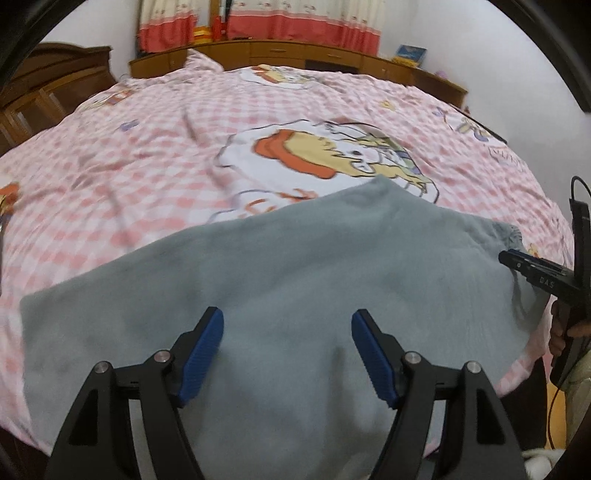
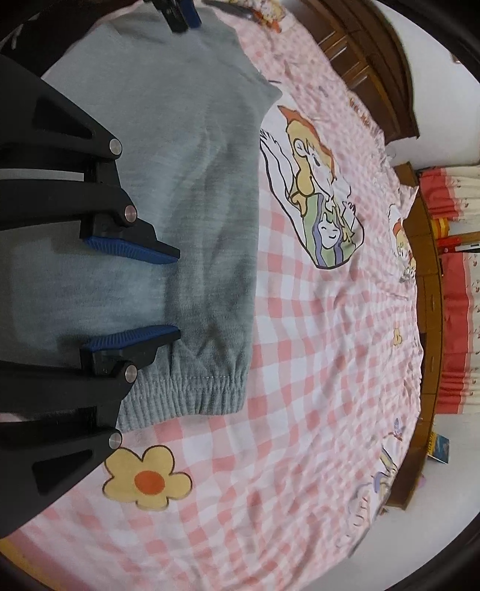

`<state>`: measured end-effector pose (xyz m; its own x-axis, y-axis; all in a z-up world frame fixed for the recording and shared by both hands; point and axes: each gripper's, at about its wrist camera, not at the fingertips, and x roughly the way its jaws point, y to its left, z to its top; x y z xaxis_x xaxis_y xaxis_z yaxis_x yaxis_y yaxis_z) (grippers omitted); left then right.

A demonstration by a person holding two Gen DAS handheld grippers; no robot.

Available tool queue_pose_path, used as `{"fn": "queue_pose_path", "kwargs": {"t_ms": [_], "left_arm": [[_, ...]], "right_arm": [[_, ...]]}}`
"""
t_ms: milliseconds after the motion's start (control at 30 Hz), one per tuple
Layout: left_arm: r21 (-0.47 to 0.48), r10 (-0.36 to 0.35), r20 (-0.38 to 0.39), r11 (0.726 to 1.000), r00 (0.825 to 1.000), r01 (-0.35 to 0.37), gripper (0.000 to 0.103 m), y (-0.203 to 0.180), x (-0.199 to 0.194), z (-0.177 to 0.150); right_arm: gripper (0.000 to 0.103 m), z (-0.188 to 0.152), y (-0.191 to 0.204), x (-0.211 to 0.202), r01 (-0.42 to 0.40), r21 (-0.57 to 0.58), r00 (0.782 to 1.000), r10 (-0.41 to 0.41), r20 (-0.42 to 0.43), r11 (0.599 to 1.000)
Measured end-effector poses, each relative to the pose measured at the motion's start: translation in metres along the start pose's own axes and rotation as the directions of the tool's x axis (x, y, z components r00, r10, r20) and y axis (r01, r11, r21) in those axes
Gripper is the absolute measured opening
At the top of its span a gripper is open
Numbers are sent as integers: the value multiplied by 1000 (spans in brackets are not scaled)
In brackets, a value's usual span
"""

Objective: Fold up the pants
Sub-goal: 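Release the sweatpants and flatten the fold with both open tools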

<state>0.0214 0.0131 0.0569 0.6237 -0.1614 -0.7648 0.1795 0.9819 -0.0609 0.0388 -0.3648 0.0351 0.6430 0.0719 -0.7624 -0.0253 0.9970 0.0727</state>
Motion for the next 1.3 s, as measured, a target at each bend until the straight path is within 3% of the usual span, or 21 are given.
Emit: {"fn": "queue_pose_path", "kwargs": {"t_ms": [100, 200, 400, 533, 800, 900, 1100, 1200, 1300], "left_arm": [[-35, 63, -18, 997, 998, -64, 77, 23, -11, -11], [-92, 79, -26, 992, 997, -81, 77, 49, -23, -24], [-171, 151, -54, 972, 987, -158, 77, 98, -30, -51], [-234, 135, -74, 961, 988, -149, 77, 126, -28, -69], [-312, 69, -36, 947, 997, -77, 77, 158, -45, -99], [-348, 58, -20, 935, 998, -62, 77, 168, -58, -109], [-405, 143, -8, 905, 990, -134, 76, 192, -73, -117], [-451, 121, 7, 887, 993, -105, 75, 203, -72, -122], [-477, 86, 16, 876, 996, -68, 61, 206, -68, -125]], "right_arm": [[36, 3, 18, -12, 1, -30, 1000, -1, 19, 1000], [41, 5, 40, -24, -36, -52, 999, 38, 35, 998], [44, -5, 96, -24, -200, -118, 980, 197, -43, 973], [44, -22, 127, -9, -231, -175, 971, 215, -107, 957], [74, -36, 145, 3, -218, -232, 974, 196, -116, 948], [76, -38, 149, 3, -205, -240, 977, 182, -113, 949], [76, -37, 148, -1, -200, -217, 976, 176, -125, 955], [76, -36, 147, -6, -214, -190, 972, 189, -141, 958], [76, -39, 147, -8, -228, -182, 968, 203, -148, 956]]}}
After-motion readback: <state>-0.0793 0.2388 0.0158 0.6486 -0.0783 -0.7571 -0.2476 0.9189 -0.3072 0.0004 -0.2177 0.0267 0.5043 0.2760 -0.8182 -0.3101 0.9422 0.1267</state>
